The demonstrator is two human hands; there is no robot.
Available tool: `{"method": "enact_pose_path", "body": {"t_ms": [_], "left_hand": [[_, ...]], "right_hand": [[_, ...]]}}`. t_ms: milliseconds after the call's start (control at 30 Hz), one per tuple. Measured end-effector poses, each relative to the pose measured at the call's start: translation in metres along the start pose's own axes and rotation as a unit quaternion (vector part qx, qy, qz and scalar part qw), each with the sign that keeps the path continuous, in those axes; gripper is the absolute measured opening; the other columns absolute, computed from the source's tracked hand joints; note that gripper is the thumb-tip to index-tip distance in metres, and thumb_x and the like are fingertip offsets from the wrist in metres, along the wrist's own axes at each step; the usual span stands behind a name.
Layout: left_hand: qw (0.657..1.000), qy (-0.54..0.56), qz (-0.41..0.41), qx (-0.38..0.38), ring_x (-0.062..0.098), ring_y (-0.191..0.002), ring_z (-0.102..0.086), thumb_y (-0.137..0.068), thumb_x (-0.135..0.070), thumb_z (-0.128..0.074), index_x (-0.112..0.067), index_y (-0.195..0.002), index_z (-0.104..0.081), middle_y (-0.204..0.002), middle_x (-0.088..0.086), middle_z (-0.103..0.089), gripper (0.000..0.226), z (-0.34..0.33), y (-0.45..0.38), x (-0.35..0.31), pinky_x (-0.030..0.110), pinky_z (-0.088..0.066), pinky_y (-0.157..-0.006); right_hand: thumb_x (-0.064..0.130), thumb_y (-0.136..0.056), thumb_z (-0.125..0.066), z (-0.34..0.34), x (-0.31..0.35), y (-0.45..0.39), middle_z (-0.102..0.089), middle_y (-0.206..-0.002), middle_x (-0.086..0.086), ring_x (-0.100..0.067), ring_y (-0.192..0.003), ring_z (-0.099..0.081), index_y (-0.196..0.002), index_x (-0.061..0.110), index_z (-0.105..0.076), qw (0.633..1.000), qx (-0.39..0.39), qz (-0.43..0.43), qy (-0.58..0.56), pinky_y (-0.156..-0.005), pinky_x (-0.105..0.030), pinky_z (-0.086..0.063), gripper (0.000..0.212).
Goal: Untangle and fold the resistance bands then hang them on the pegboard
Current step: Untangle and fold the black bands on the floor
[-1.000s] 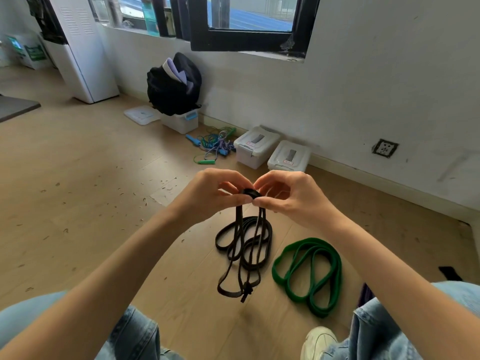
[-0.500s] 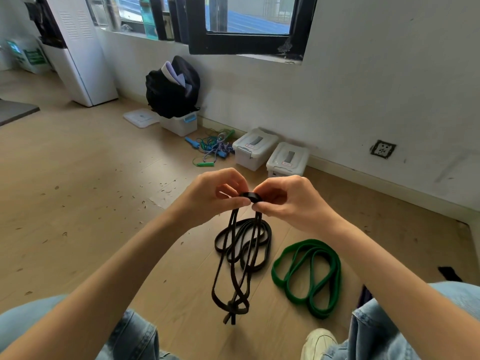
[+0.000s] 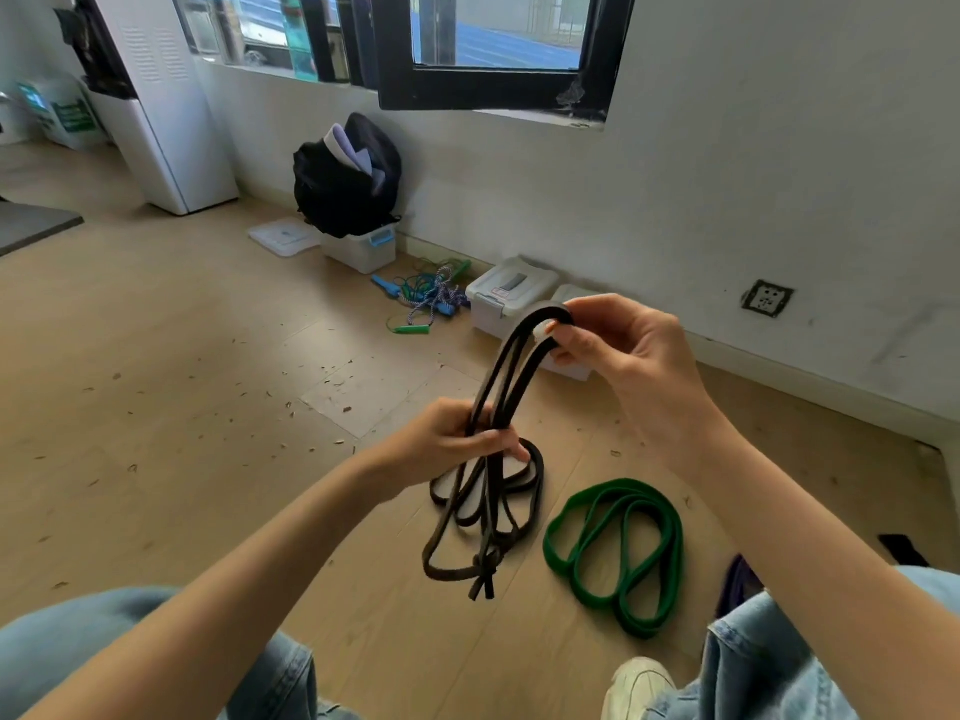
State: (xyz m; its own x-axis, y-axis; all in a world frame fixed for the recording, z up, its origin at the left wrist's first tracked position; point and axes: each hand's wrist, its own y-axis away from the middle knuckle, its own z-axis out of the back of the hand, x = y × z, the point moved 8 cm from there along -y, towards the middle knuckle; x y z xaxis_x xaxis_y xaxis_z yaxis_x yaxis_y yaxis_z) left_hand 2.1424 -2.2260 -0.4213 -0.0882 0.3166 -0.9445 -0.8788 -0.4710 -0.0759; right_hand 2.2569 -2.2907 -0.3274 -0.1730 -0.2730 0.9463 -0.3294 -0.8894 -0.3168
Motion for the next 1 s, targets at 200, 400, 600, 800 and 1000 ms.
{"method": "enact_pose_path", "body": {"t_ms": [200, 400, 600, 800, 1000], "left_hand": [[0.994, 0.084, 0.054, -0.043, 0.004, -0.058, -0.048, -0.098, -0.009, -0.034, -0.008, -0.083, -0.051, -0.066, -0.001, -0.044, 0.022, 0.014, 0.004, -0.009, 0.019, -0.046, -0.062], [0.986, -0.156, 0.032, 0.055, 0.013, -0.058, -0.040, -0.096, -0.009, -0.040, -0.018, -0.075, -0.045, -0.067, 0.001, -0.041, 0.023, 0.002, 0.005, -0.029, 0.030, -0.036, -0.057], [0.972, -0.209, 0.013, 0.110, 0.011, -0.061, -0.041, -0.097, -0.013, -0.043, -0.011, -0.086, -0.048, -0.068, -0.004, -0.044, 0.012, -0.018, 0.004, -0.033, 0.028, -0.035, -0.061], [0.985, -0.125, -0.001, 0.121, 0.004, -0.060, -0.039, -0.097, -0.010, -0.041, -0.023, -0.080, -0.047, -0.068, -0.008, -0.043, 0.022, -0.010, 0.008, -0.027, 0.020, -0.034, -0.059], [0.992, -0.046, 0.044, 0.108, -0.006, -0.077, -0.052, -0.097, -0.001, -0.034, 0.001, -0.092, -0.049, -0.086, 0.001, -0.052, 0.015, -0.021, 0.006, 0.004, 0.010, -0.039, -0.078]], "right_hand": [[0.008, -0.081, -0.065, 0.033, -0.030, -0.005, -0.068, -0.101, -0.012, -0.019, -0.091, -0.065, -0.097, 0.010, -0.063, 0.993, -0.024, -0.115, 0.030, -0.083, -0.027, -0.055, 0.017], [0.043, -0.062, -0.075, 0.011, -0.040, -0.001, -0.051, -0.118, 0.014, -0.007, -0.110, -0.051, -0.125, 0.025, -0.047, 0.933, 0.167, -0.094, 0.303, -0.084, -0.009, -0.041, 0.072], [0.015, -0.080, -0.070, -0.045, -0.063, 0.023, -0.065, -0.077, 0.003, -0.009, -0.073, -0.058, -0.081, 0.018, -0.062, 0.875, 0.341, -0.056, 0.340, -0.071, -0.030, -0.047, 0.008], [0.015, -0.091, -0.056, -0.039, -0.041, 0.021, -0.049, -0.055, -0.003, -0.015, -0.048, -0.046, -0.077, 0.007, -0.059, 0.905, 0.353, -0.080, 0.224, -0.050, -0.030, -0.041, 0.016], [0.022, -0.083, -0.051, -0.022, -0.018, 0.009, -0.034, -0.052, 0.005, -0.010, -0.045, -0.033, -0.080, 0.000, -0.053, 0.970, 0.214, -0.105, -0.050, -0.047, -0.020, -0.036, 0.023]]}}
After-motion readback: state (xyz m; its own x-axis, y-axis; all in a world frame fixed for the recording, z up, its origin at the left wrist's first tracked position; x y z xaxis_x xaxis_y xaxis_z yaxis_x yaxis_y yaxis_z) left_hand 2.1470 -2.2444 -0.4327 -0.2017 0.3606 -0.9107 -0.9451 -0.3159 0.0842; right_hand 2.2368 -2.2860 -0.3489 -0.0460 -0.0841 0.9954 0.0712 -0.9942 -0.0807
